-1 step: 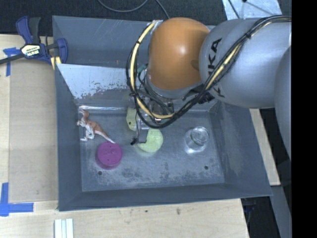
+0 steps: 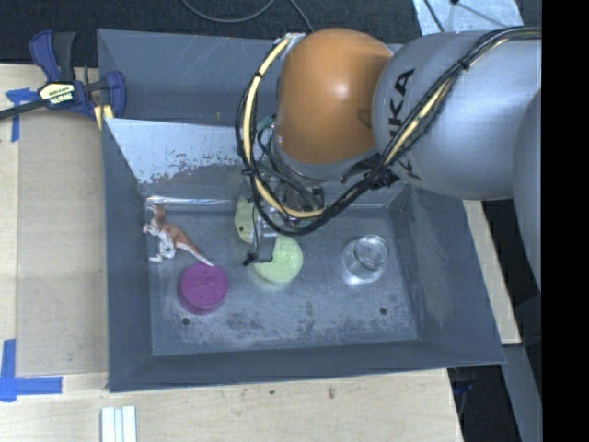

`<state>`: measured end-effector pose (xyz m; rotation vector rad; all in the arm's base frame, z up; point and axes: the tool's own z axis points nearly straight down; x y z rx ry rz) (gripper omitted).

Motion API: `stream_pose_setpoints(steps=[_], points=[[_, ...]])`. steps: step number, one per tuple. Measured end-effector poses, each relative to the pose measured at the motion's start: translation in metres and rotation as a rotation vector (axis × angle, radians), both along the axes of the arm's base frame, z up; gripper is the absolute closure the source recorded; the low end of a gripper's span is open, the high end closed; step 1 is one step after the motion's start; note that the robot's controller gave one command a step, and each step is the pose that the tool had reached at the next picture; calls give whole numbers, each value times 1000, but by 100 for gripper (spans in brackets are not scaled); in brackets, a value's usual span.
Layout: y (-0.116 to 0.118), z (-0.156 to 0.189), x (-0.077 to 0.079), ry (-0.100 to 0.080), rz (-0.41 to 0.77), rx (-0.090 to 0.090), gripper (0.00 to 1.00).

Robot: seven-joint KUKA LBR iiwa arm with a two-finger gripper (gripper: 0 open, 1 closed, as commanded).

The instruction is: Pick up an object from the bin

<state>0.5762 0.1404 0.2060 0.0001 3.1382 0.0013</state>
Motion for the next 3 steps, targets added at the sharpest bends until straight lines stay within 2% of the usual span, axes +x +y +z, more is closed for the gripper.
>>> stream_pose_setpoints(steps=[1,2,3], points=[[-36,-85,7,-3,-37,1,0],[-95,-74,26,1,170,-1,0],[-92,-69,20,0,32,-1,0]])
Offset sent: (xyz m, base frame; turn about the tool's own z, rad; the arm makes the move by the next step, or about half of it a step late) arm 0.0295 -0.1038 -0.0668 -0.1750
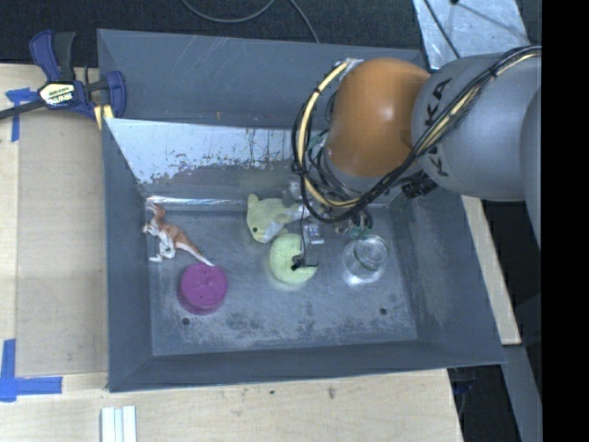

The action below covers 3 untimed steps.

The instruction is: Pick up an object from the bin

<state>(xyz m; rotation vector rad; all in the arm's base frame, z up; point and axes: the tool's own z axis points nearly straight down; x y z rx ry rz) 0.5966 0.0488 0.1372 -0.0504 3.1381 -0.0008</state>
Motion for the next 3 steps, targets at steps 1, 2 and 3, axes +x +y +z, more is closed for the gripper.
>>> stream_pose_setpoints(steps=[1,2,3], points=[[-16,-44,16,-1,228,0,0],[-29,-56,22,-5,-50,6,100],[-29,-56,22,-5,-49,6,100]])
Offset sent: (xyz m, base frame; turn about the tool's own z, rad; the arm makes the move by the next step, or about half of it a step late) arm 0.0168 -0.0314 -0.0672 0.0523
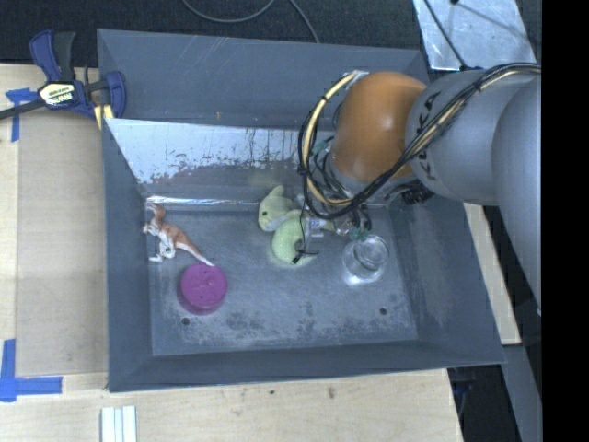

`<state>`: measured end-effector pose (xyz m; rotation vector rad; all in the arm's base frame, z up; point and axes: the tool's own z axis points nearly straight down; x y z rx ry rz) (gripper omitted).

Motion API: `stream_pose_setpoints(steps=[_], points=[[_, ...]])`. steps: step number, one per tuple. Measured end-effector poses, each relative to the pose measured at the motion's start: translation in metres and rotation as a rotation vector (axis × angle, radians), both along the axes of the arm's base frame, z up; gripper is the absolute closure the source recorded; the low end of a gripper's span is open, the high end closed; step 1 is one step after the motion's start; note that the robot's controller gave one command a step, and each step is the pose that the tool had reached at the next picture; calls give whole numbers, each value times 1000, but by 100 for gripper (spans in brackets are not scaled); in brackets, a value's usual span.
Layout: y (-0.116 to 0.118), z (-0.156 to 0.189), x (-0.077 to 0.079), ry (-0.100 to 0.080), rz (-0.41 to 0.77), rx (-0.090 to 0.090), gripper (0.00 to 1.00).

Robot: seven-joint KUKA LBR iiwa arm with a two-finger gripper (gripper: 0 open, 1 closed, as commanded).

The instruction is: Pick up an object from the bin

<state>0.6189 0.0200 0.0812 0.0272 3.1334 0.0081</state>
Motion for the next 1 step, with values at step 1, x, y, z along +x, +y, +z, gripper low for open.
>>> stream_pose_setpoints(steps=[1], points=[[0,3,-1,0,0,0,100]])
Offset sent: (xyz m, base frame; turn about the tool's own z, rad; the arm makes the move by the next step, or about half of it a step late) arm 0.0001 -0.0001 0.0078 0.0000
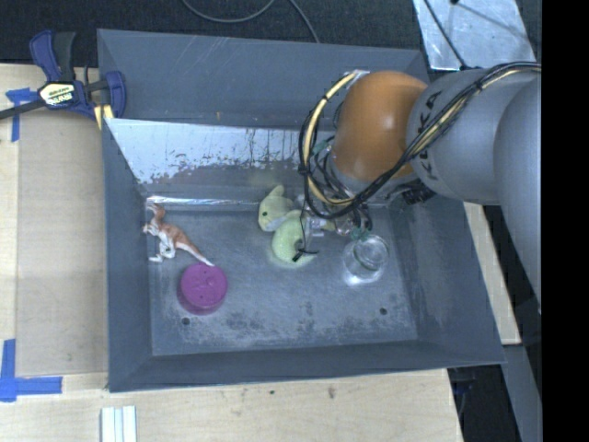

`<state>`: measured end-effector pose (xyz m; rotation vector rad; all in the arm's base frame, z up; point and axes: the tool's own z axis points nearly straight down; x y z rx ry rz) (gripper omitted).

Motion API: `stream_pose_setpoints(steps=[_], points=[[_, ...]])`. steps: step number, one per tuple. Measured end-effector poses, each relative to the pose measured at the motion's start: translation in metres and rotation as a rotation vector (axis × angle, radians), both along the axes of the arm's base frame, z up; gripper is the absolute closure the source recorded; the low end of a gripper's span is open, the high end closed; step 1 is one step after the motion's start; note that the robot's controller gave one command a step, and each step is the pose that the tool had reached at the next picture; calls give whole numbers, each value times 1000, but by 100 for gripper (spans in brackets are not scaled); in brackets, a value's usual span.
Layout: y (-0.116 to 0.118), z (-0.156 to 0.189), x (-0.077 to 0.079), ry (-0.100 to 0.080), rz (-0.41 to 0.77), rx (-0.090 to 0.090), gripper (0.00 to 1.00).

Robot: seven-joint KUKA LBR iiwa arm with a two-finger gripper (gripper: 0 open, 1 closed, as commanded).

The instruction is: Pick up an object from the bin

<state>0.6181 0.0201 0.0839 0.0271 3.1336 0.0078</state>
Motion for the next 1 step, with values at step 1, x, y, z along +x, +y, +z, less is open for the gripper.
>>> stream_pose_setpoints(steps=[1], points=[[0,16,-2,1,0,-1,100]])
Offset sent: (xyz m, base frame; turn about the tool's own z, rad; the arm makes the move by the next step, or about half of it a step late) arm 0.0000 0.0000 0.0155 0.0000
